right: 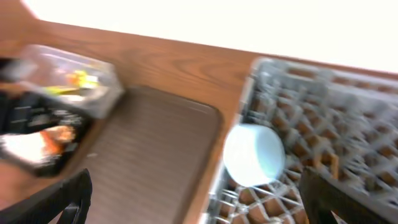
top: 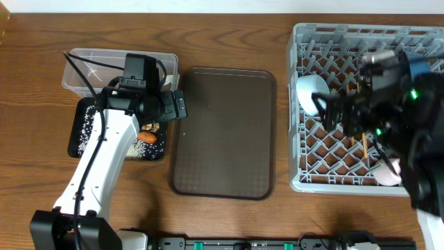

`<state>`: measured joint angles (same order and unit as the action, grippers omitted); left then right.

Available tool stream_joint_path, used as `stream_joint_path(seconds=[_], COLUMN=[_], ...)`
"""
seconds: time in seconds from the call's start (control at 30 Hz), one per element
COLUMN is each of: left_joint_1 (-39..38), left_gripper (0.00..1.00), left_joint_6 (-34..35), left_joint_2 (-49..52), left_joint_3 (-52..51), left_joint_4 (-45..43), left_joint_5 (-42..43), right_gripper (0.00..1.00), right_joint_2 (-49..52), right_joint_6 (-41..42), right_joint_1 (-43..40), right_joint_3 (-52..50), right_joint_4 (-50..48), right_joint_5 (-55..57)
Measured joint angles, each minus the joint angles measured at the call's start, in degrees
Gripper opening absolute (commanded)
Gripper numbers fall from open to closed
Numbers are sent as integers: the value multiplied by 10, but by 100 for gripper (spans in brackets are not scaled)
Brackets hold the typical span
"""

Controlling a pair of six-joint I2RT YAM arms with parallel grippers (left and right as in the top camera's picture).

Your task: Sort waste into correct bins and load items into the dishwasher rack

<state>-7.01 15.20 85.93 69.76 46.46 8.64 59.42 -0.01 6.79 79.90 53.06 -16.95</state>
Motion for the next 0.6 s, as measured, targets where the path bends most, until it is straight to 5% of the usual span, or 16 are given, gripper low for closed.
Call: stream_joint_path(seconds=[0.3, 0.6], left_joint_1=[0, 0], left_gripper=[98, 98], left_joint_6=[0, 0], left_joint_2=[0, 0], left_joint_3=[0, 0], left_joint_4=[0, 0], left_joint_5=[0, 0], right_gripper=[99, 99], right_joint_2=[-83, -199], right_joint_6=[-4, -39], right_joint_1=[3, 5], right_joint_3=[2, -5], right_joint_4=[214, 153], right_joint_5=[14, 89])
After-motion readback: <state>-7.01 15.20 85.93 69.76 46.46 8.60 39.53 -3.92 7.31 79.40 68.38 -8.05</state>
